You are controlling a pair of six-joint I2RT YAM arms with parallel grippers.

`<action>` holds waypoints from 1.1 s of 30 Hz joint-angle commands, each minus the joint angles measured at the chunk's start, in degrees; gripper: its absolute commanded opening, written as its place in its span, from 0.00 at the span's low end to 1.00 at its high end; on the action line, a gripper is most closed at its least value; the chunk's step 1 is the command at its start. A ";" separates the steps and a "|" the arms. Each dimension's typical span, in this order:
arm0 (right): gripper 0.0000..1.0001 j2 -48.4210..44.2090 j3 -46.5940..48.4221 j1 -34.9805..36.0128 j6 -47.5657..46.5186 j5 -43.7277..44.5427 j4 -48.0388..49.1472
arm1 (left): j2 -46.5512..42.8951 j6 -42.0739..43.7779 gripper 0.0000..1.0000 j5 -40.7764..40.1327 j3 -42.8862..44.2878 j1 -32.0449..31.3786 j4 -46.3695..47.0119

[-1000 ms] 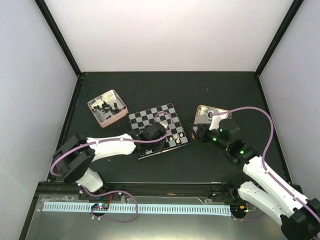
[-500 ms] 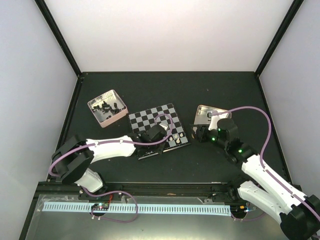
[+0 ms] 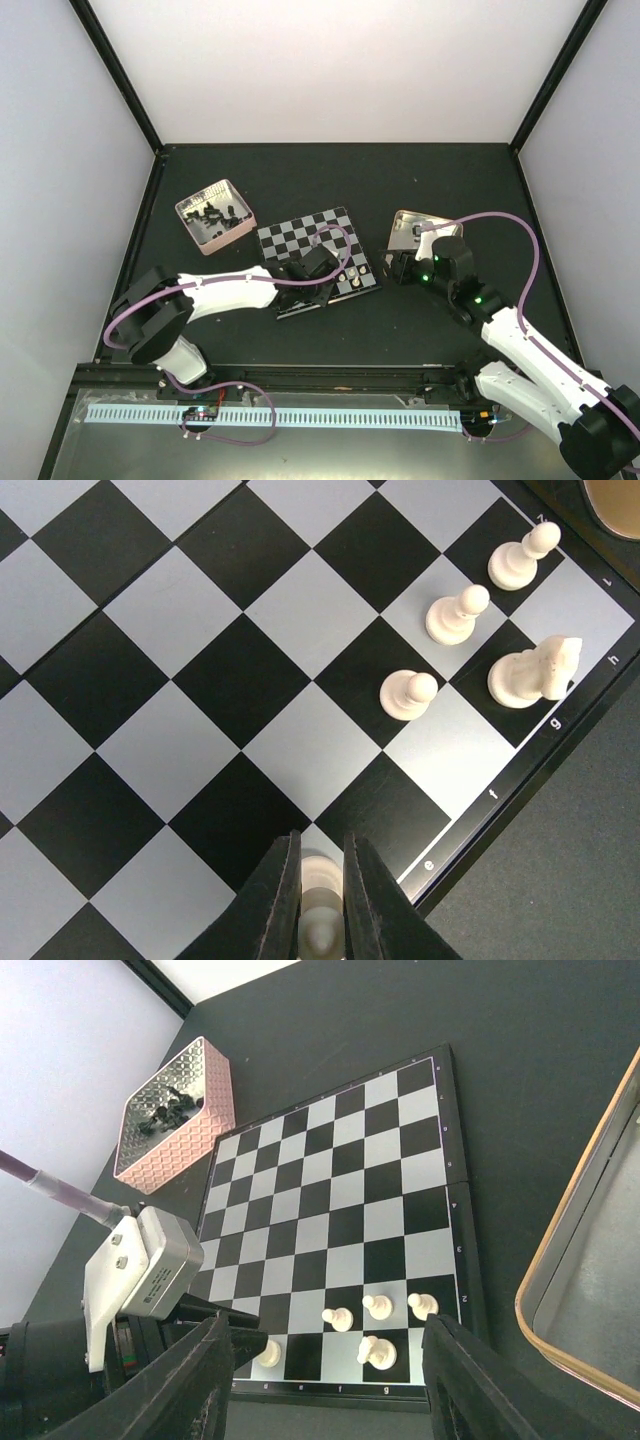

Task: Set up the chess pieces on the board
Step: Place the chess piece on the chessboard.

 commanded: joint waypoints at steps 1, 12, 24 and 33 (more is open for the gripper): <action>0.53 -0.11 0.27 0.11 -0.21 0.35 1.04 | 1.85 -1.37 0.08 0.26 0.74 -0.32 -5.17; 0.53 -0.33 -0.17 0.11 -0.14 0.13 1.16 | -0.05 -3.44 0.10 1.49 -2.12 -0.38 -3.40; 0.53 -1.03 0.11 0.11 0.29 0.17 0.73 | -3.72 -3.70 0.45 1.49 -0.96 -0.32 -4.72; 0.55 -3.05 1.54 0.02 2.30 5.30 -3.59 | -10.13 -3.64 0.65 -0.73 2.97 0.30 -8.98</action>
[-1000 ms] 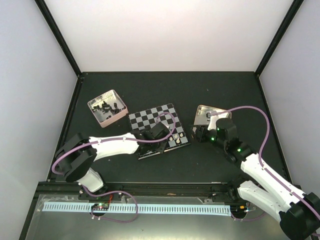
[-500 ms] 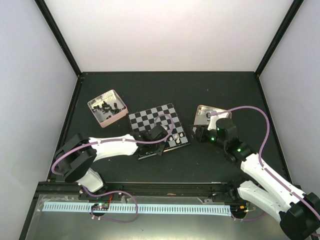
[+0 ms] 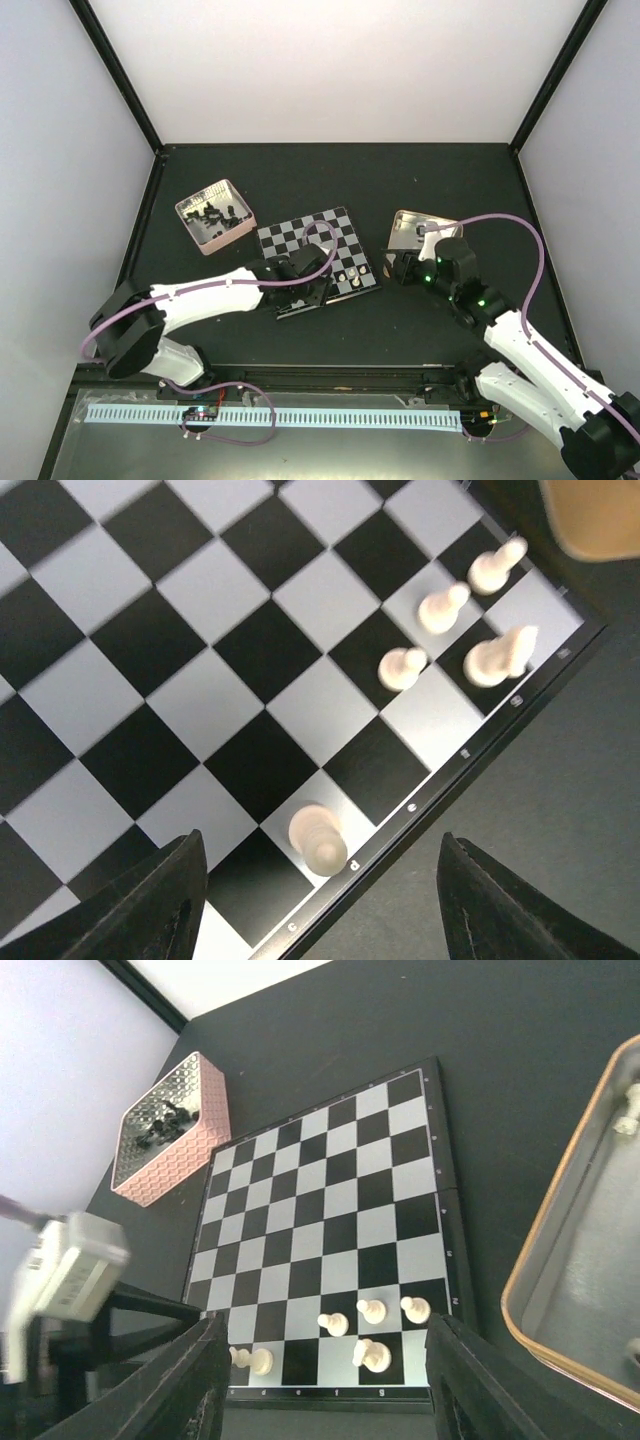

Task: Set up the chess pieces on the board
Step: Pick up the chess piece from the storage box.

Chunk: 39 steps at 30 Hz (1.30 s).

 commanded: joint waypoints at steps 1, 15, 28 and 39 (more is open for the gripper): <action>0.55 -1.66 2.03 0.02 2.10 5.47 -4.08 | -4.80 -0.40 0.66 -2.08 3.78 0.56 -3.60; 0.70 6.17 7.05 -5.69 -3.10 20.41 -24.96 | -26.99 0.69 0.76 -3.97 0.49 5.98 -7.86; 0.67 22.71 13.03 -7.34 -4.49 19.55 -22.38 | -38.58 2.03 0.79 0.58 -5.15 9.35 -8.91; 0.57 35.50 15.12 -10.97 -4.32 16.72 -18.86 | -37.80 0.70 0.78 2.91 -8.26 10.03 -3.49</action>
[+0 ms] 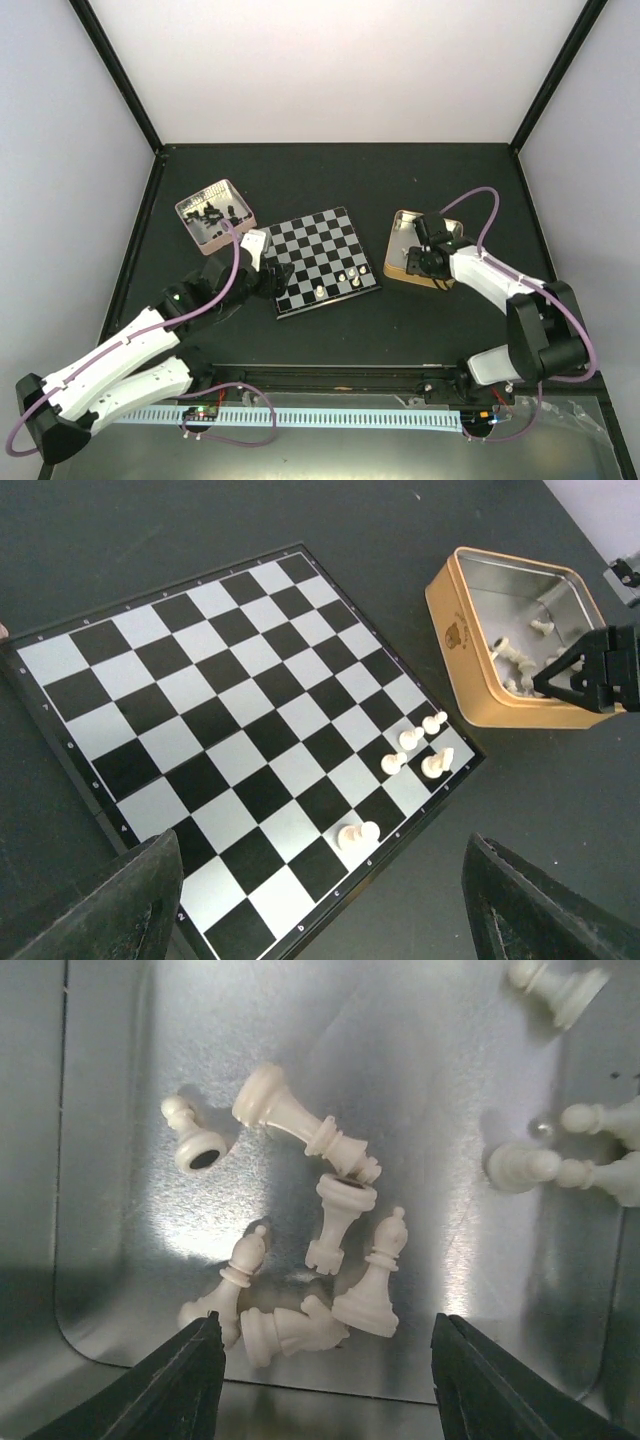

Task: Set up the chess pieces on the board
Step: Pick up the chess piece from the storage box.

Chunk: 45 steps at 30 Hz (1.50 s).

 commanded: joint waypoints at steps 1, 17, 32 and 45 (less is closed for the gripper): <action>0.57 2.86 2.20 -0.23 0.11 -1.16 0.89 | 0.45 -0.87 0.78 1.26 -1.09 0.62 3.31; 0.40 12.41 11.56 -0.23 0.68 -4.90 -12.89 | 2.94 -10.34 0.71 10.42 2.97 0.83 -3.02; 0.26 16.65 18.51 -0.50 -3.14 -1.88 -7.01 | 3.10 -7.77 0.65 8.04 -0.74 1.26 3.03; 0.38 19.35 18.29 -4.15 -7.00 -4.69 -0.97 | 9.39 -7.00 0.62 11.19 -4.17 2.52 13.65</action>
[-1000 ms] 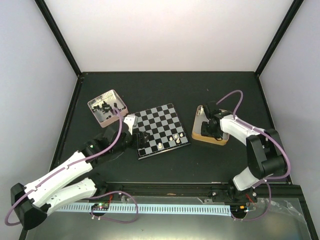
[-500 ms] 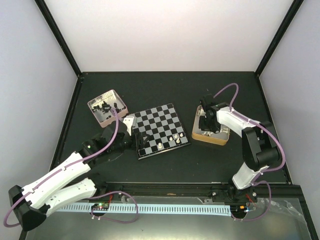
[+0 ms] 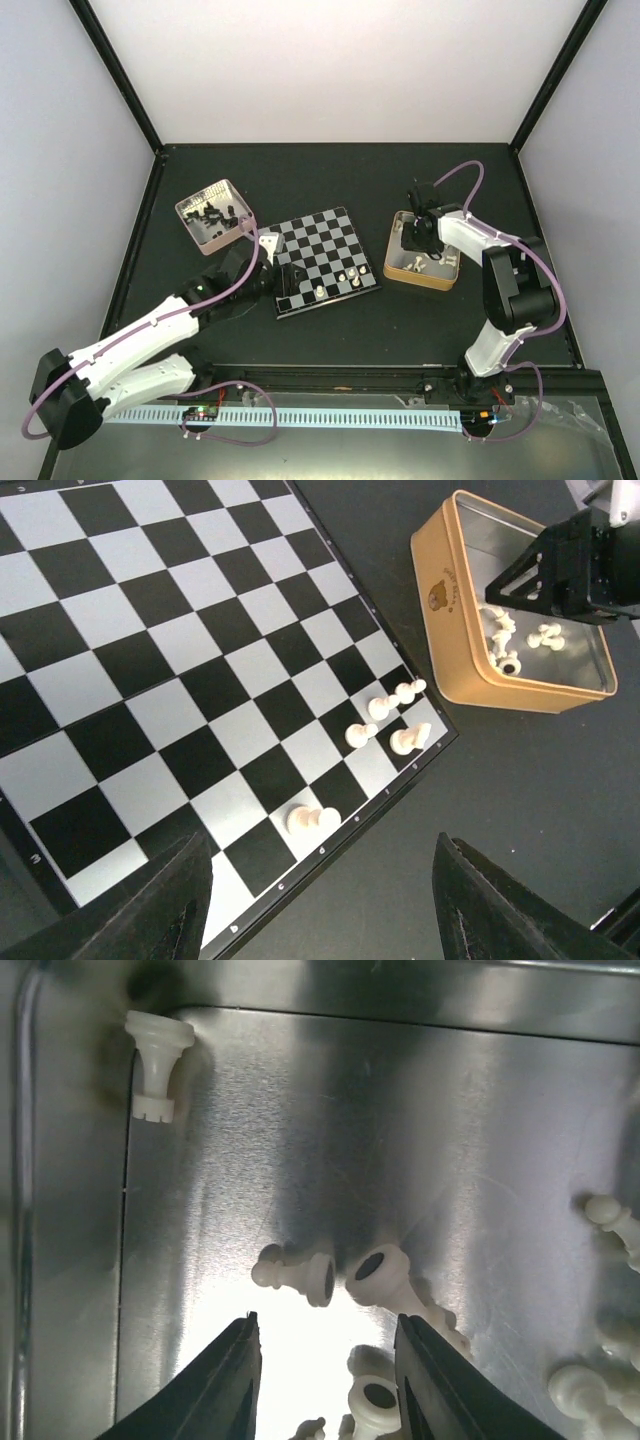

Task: Set up the chess pieces on the board
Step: Pick up the chess piece from the storage box.

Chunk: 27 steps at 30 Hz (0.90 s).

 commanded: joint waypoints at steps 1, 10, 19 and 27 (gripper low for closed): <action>0.39 1.53 0.98 -0.52 -3.48 -2.13 1.76 | 1.75 -0.04 0.62 2.96 0.51 0.46 5.38; 0.33 5.02 2.99 -0.52 -3.17 -2.14 2.64 | 4.18 0.56 0.60 4.38 1.98 0.63 5.73; 0.33 -1.54 1.82 -0.58 -0.35 5.53 0.57 | 5.06 2.33 0.60 4.55 3.30 0.82 5.30; 0.41 1.49 0.51 -2.72 1.11 5.87 -0.49 | 5.21 2.51 0.61 5.81 3.25 0.88 5.49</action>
